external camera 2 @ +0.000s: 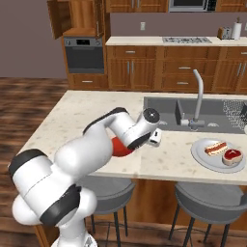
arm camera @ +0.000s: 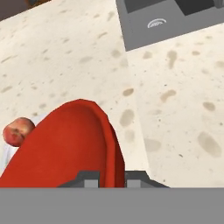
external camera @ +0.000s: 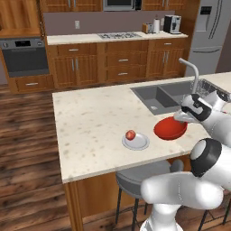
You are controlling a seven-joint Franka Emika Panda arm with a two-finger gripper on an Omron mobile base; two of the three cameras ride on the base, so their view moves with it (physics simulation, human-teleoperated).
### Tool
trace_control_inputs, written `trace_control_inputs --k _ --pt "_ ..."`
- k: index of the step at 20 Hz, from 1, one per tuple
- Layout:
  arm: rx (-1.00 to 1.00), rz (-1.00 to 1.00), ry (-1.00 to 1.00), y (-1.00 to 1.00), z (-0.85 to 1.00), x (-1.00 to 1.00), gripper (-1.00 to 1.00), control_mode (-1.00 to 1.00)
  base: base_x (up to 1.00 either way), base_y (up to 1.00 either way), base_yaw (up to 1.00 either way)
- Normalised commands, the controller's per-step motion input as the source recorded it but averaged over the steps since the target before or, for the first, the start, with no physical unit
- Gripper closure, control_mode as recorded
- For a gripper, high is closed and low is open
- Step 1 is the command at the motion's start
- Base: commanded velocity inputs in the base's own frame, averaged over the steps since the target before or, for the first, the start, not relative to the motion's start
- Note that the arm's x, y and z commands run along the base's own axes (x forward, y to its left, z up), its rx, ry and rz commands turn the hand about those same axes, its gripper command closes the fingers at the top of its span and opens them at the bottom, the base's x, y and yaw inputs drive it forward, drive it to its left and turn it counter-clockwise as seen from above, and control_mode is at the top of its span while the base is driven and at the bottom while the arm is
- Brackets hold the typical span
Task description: Take the smaller bowl and place it next to the appetizer plate on the dining counter , and place the larger bowl next to the plate with cooked food.
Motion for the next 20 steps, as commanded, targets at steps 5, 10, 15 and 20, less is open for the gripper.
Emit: trace_control_inputs --k 5,10,15,20 --pt "-0.03 0.00 0.00 0.00 -0.32 0.40 1.00 -1.00 0.00 0.00 0.00" --pt "-0.06 0.00 0.00 0.00 -0.48 0.19 1.00 -1.00 0.00 0.00 0.00" --pt "-0.07 0.00 0.00 0.00 -0.45 0.20 1.00 -1.00 0.00 0.00 0.00" --pt "-0.07 0.00 0.00 0.00 -0.36 0.36 1.00 -1.00 0.00 0.00 0.00"
